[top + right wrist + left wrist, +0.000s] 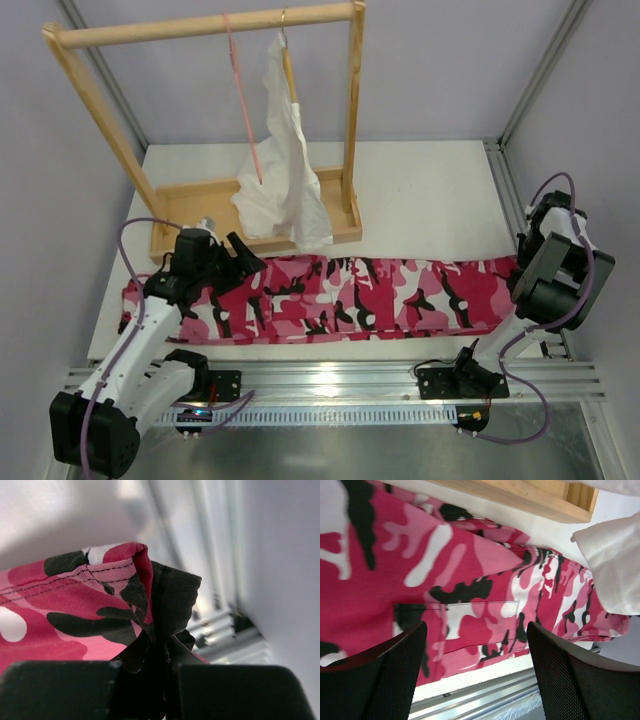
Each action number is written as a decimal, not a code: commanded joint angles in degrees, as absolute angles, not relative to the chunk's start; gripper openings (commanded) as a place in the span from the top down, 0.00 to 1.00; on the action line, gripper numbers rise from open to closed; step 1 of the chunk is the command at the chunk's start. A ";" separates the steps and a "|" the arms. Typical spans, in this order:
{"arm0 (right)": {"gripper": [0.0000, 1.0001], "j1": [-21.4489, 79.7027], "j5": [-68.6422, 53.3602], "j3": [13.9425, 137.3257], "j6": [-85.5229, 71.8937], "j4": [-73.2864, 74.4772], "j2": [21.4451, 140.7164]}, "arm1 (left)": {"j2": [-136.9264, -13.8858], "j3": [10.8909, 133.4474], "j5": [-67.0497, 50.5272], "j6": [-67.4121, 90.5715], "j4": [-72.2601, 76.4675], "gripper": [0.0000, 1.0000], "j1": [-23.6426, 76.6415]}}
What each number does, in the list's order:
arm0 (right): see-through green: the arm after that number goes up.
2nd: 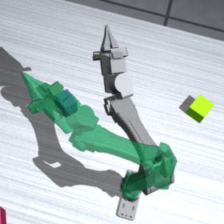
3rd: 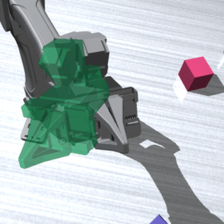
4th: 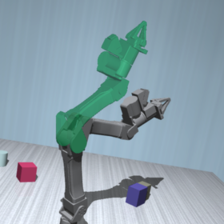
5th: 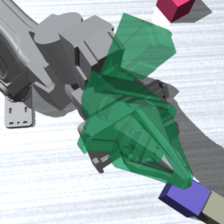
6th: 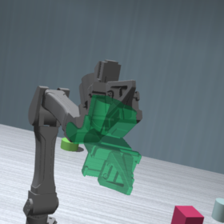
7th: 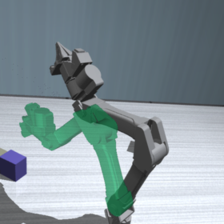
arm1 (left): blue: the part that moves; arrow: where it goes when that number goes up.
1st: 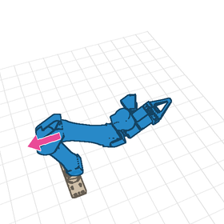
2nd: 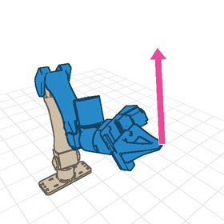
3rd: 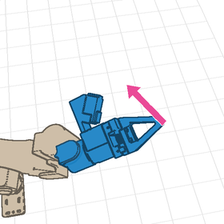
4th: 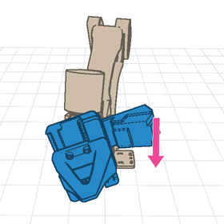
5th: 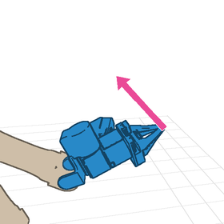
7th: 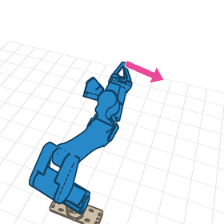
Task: Place the trousers on the hanger
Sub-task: Fold the trousers
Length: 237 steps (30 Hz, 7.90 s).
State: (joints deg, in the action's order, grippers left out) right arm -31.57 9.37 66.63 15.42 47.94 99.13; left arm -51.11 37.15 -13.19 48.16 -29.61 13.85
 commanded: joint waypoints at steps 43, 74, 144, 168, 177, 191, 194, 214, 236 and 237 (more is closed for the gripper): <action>0.54 18.19 -3.86 57.65 -41.32 41.83 77.17 | -43.34 31.39 -9.85 53.87 -34.72 0.21 15.55; 0.60 37.79 29.09 48.16 -31.20 27.42 83.48 | -48.17 34.98 4.30 52.21 -39.37 0.18 16.44; 0.96 29.46 21.28 48.61 -35.25 43.86 53.62 | -81.90 41.74 13.27 74.43 -15.65 0.34 56.15; 0.96 13.09 2.83 61.35 -21.45 49.75 44.39 | -91.69 73.05 25.22 68.73 -42.53 0.21 66.80; 0.96 27.30 -1.01 58.01 -28.98 41.05 47.19 | -68.66 52.22 16.08 66.27 -43.59 0.21 48.36; 0.96 62.12 19.05 58.62 -41.22 30.95 59.84 | -58.45 44.74 1.42 54.32 -43.07 0.19 12.39; 0.96 65.82 22.48 60.89 -40.96 27.69 62.22 | -58.62 43.78 1.41 53.35 -42.37 0.18 11.26; 0.96 70.75 21.10 78.57 -39.99 15.56 89.91 | -63.19 40.78 -4.29 47.29 -42.45 0.30 -2.19; 0.96 73.21 16.44 85.25 -39.73 8.97 104.06 | -66.36 36.74 -10.20 48.69 -37.71 0.89 -2.64; 0.96 73.21 16.26 85.43 -39.64 8.79 104.24 | -66.36 36.65 -10.37 48.69 -37.53 0.91 -2.72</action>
